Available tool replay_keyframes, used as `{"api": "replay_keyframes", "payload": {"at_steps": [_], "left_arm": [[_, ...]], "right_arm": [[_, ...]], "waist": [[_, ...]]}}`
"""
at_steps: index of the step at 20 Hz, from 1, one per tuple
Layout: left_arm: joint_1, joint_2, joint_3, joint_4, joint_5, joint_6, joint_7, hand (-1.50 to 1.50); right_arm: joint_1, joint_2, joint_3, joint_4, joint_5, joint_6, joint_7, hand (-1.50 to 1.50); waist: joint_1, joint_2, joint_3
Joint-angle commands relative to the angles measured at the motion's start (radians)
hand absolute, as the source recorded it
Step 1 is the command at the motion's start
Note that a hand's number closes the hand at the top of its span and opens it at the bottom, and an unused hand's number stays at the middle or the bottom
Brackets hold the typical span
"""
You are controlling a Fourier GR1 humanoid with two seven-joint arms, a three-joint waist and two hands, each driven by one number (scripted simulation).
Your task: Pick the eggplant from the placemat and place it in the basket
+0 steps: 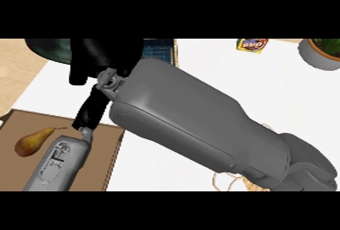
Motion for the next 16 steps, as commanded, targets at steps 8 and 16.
{"api": "replay_keyframes", "payload": {"at_steps": [8, 16], "left_arm": [[-0.006, 0.001, 0.023, 0.04, -0.018, 0.031, -0.028, 0.0], [0.021, 0.045, 0.06, 0.027, -0.01, 0.025, -0.036, 0.0]], "right_arm": [[-0.419, 0.003, -0.027, 0.19, -0.098, -0.061, 0.27, 1.5], [-0.565, 0.003, 0.057, 0.477, -0.117, 0.18, 0.295, 1.5]], "waist": [[-0.053, 0.006, -0.003], [-0.098, 0.006, -0.002]]}}
